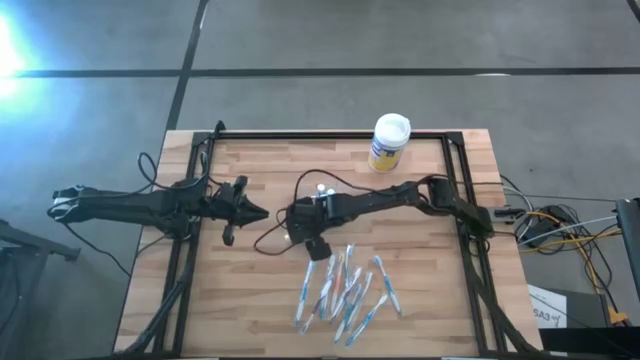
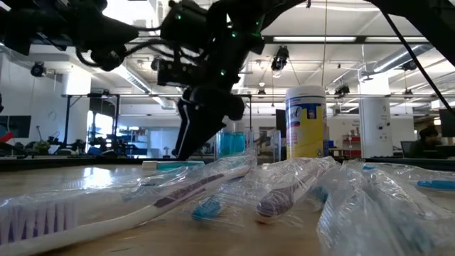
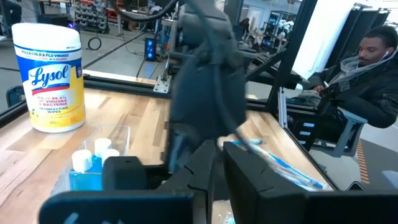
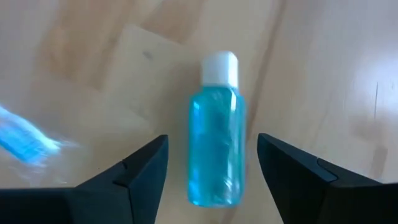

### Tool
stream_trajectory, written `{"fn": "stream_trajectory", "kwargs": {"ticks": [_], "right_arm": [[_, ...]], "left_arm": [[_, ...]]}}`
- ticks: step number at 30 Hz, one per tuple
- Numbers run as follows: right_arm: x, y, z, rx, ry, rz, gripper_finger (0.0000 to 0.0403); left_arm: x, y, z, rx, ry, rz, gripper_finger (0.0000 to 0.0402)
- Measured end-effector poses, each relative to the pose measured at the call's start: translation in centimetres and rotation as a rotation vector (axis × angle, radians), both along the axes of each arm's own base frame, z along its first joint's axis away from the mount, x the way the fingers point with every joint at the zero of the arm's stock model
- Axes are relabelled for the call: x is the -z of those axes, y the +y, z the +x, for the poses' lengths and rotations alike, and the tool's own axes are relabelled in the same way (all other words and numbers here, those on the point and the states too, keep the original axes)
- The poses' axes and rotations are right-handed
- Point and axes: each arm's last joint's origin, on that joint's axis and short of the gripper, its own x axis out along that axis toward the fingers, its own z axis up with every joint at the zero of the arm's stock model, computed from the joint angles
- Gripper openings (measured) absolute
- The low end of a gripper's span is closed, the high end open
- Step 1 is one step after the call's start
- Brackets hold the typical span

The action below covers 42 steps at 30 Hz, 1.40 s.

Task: Pick & Place toothbrushing station
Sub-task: Put the blue mouthwash into the transparent organizer

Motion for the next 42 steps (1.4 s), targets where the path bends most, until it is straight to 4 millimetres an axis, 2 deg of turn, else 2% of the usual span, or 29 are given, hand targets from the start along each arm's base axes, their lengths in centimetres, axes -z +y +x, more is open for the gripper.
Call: {"fn": "stream_trajectory", "kwargs": {"ticks": [6, 13, 24, 28, 31, 34, 37, 42], "right_arm": [[1.8, -0.6, 0.0, -0.006, 0.035, -0.01, 0.0229], [2.3, -0.5, 0.2, -0.023, 0.029, -0.019, 0.0207], [2.0, 0.0, 0.3, -0.038, 0.027, -0.019, 0.0073], [1.5, 0.2, 0.5, -0.039, 0.012, -0.02, 0.0043], [1.1, 0.5, 0.6, -0.048, 0.011, -0.011, 0.0028], [1.6, 0.8, 0.4, -0.057, 0.051, -0.007, 0.0011], [0.9, 0.7, 0.5, -0.052, 0.026, -0.008, 0.0008], [1.2, 1.0, 0.4, -0.045, 0.036, -0.011, 0.0008]], "left_arm": [[0.0, 0.0, 0.0, 0.0, 0.0, 0.005, 0.0037], [0.0, 0.0, 0.0, 0.0, 0.003, 0.005, 0.0037], [0.1, 0.0, 0.1, 0.0, 0.006, 0.005, 0.0037], [0.1, 0.0, 0.1, 0.0, 0.006, 0.006, 0.0037], [0.1, 0.0, 0.1, 0.0, 0.006, 0.007, 0.0037], [0.1, 0.0, 0.1, 0.0, 0.005, 0.007, 0.0037], [0.1, 0.0, 0.1, 0.0, 0.005, 0.007, 0.0037], [0.5, 0.0, 0.0, 0.0, 0.018, 0.006, 0.0037]]}}
